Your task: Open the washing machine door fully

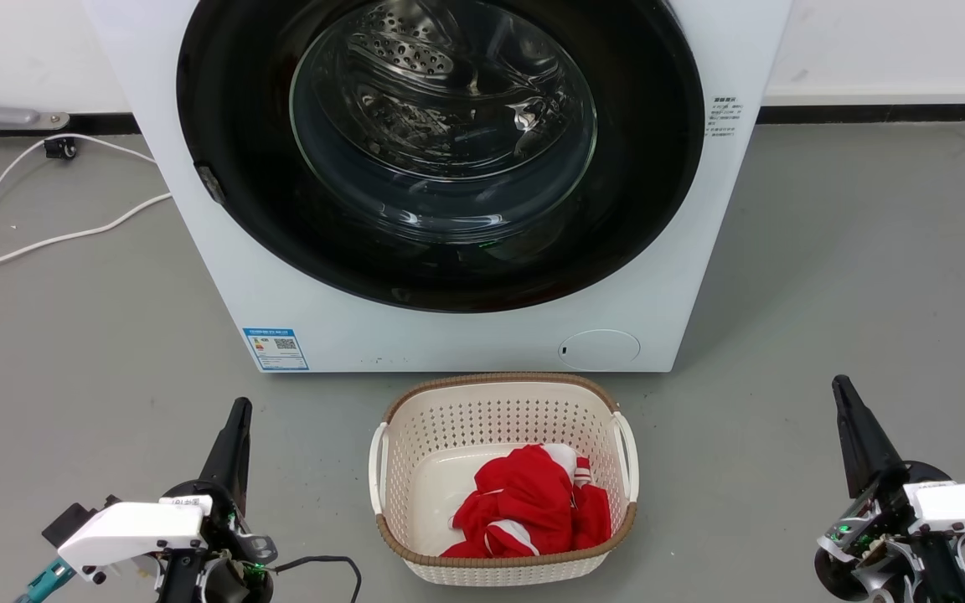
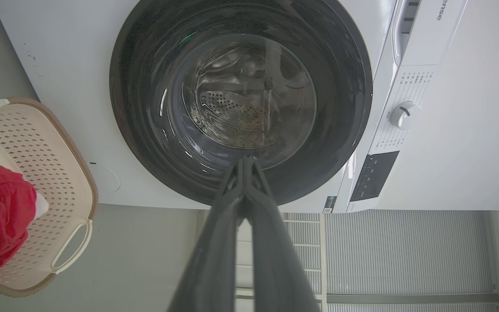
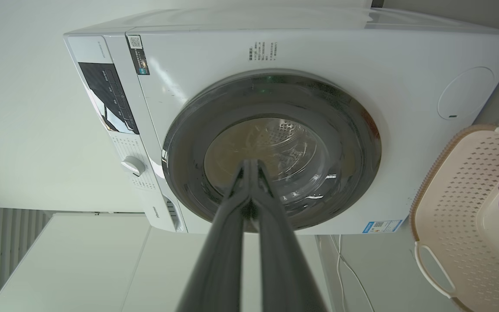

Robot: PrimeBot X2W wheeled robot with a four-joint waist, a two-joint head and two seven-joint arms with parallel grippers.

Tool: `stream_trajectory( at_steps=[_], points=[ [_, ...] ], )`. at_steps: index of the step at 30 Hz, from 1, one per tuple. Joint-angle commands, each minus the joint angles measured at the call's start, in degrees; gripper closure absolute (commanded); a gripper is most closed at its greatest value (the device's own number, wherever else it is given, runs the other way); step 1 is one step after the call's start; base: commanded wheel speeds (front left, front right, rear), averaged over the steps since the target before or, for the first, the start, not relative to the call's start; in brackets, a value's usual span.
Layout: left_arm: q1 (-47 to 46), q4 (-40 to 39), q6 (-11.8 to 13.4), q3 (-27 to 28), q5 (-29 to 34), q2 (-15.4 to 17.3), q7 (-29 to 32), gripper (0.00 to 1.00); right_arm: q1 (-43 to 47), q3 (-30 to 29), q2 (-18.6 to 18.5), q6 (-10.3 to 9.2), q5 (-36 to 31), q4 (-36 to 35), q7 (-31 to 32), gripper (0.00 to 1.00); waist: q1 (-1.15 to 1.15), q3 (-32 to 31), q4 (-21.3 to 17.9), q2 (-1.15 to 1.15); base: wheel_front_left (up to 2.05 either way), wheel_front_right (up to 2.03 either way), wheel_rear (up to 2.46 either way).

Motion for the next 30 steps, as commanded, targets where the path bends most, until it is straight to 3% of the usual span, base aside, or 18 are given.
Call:
stream_trajectory(
  at_steps=[1, 2, 16, 21, 30],
  points=[
    [-0.2, 0.0, -0.2, 0.1, -0.2, -0.1, 0.0, 1.0, -0.8, 0.0, 0.2, 0.0, 0.0, 0.1, 0.0, 1.0, 0.0, 0.0, 0.0, 0.0, 0.0, 0.0, 0.0],
    [0.0, 0.0, 0.0, 0.0, 0.0, 0.0, 0.0, 0.0, 0.0, 0.0, 0.0, 0.0, 0.0, 0.0, 0.0, 0.0, 0.0, 0.0, 0.0, 0.0, 0.0, 0.0, 0.0],
    [0.1, -2.0, 0.0, -2.2, 2.4, -0.1, -3.5, 0.0, 1.3, 1.9, 0.0, 0.0, -4.3, -2.2, -3.5, 0.0, 0.0, 0.1, 0.0, 0.0, 0.0, 0.0, 0.0],
    [0.1, -3.5, 0.0, -2.4, 5.8, 0.0, -4.5, 0.0, 1.4, 2.4, 0.0, 0.0, -10.0, -3.7, -4.5, 0.0, 0.0, 0.1, 0.0, 0.0, 0.0, 0.0, 0.0],
    [-0.2, -7.6, 0.0, -3.3, 19.3, 0.4, -6.7, 0.0, 1.8, 3.3, 0.1, 0.0, -28.2, -7.3, -6.8, 0.0, 0.0, 0.2, 0.2, 0.0, 0.0, 0.0, 0.0]
  ],
)
